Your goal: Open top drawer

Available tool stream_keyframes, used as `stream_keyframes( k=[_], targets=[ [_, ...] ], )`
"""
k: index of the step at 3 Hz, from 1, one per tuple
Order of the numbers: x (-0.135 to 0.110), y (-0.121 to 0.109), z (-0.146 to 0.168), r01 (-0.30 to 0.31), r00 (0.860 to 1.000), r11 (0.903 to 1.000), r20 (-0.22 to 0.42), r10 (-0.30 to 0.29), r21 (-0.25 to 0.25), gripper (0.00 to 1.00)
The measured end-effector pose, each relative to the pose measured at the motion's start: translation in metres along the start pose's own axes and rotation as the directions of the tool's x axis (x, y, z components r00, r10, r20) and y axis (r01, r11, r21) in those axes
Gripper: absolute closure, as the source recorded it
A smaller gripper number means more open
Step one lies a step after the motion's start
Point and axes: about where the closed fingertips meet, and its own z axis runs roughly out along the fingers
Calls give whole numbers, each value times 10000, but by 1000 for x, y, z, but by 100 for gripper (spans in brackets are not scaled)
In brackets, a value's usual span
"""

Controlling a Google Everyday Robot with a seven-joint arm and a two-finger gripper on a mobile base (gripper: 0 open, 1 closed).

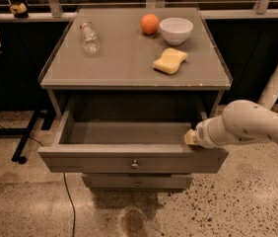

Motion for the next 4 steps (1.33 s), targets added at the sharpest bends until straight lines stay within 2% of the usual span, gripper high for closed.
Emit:
stream_keyframes(
  k=[2, 3, 4],
  targets=[
    [21, -3, -2, -685, 9973, 9976, -267, 683, -69, 100],
    [20, -2, -4, -686, 9973, 9976, -266, 684, -69, 100],
    [35, 0, -16, -966, 9952, 9953, -143, 968, 99, 100]
  ],
)
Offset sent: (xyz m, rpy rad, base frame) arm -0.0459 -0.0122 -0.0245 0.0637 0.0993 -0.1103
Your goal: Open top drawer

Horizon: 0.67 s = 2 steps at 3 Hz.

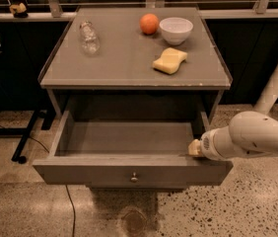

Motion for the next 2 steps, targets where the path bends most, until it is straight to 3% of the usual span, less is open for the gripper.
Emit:
stream_keyframes(
  k=[2],
  targets=[
    [10, 4, -3, 219, 9997, 9997, -118, -218, 112, 100]
  ],
)
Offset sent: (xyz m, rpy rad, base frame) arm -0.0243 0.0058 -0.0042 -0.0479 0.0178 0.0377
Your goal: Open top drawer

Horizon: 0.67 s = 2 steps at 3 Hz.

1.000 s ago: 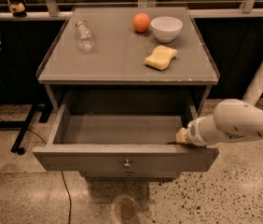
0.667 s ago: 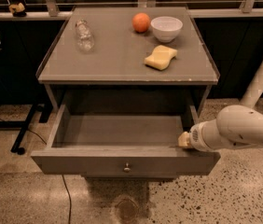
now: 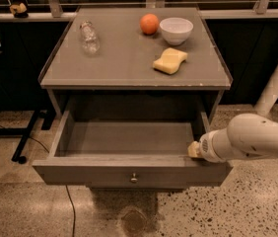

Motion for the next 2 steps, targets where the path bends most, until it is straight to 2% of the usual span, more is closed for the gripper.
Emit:
stream_keyframes(
  k=[1, 2],
  targets=[
    [4, -2, -3, -112, 9999, 9999, 3, 112, 57, 100],
    [11, -5, -18, -339, 9988, 9994, 365, 340, -15, 100]
  ],
)
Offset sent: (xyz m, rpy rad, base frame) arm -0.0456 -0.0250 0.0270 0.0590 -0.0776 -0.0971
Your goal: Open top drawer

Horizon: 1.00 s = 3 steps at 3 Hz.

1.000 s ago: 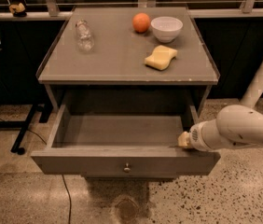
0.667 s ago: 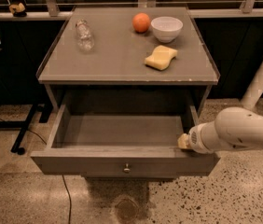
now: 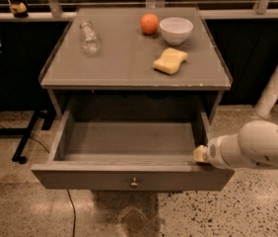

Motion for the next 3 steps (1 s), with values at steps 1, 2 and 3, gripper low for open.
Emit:
stream_keyframes(
  k=[1, 2, 3],
  targets=[
    [0, 0, 0, -1, 10000, 10000, 5, 1, -1, 100],
    [-19, 3, -28, -102, 9945, 9998, 1045, 118, -153, 100],
    [-39, 7, -54, -151, 9804, 9997, 1964, 184, -181, 100]
  ],
)
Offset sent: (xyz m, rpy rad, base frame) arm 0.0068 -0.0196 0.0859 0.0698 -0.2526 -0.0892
